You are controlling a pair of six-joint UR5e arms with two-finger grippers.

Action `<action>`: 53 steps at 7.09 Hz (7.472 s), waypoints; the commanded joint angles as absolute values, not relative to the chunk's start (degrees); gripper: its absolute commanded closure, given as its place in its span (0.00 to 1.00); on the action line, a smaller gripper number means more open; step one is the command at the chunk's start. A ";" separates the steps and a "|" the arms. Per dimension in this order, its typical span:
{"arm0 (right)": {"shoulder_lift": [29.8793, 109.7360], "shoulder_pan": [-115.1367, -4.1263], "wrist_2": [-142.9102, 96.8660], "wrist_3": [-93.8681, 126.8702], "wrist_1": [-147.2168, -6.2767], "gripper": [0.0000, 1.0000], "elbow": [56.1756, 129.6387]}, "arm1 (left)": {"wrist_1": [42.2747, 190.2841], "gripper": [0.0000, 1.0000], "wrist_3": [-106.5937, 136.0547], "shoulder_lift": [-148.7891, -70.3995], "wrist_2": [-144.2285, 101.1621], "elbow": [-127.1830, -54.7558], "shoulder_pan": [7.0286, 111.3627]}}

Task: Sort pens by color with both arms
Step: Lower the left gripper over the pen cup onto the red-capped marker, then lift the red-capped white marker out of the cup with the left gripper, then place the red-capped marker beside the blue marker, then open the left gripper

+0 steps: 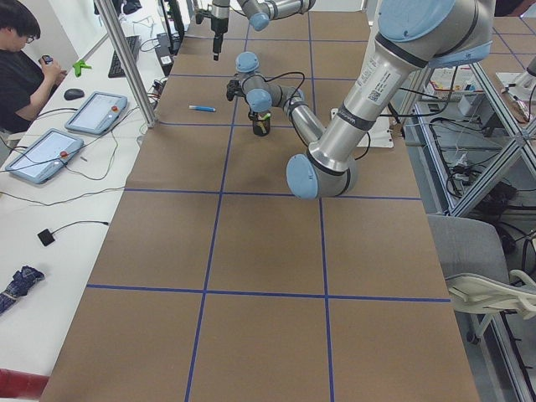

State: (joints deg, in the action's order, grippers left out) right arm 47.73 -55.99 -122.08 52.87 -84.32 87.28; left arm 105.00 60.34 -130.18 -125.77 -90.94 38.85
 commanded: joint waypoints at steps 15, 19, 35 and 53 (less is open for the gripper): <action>47.99 -56.60 -122.08 52.91 -84.20 0.00 87.28 | 104.85 0.72 60.38 -130.51 -125.77 -90.00 37.71; 48.25 -56.69 -122.08 52.73 -84.20 0.00 87.28 | 104.85 0.84 60.47 -130.69 -125.77 -90.26 37.79; 50.71 -56.69 -122.08 52.91 -83.41 0.00 90.44 | 130.07 1.00 71.02 -132.87 -59.34 -89.00 32.21; 51.42 -56.51 -121.73 52.30 -83.32 0.00 90.26 | 132.10 0.00 73.41 -152.14 -48.22 -53.15 27.60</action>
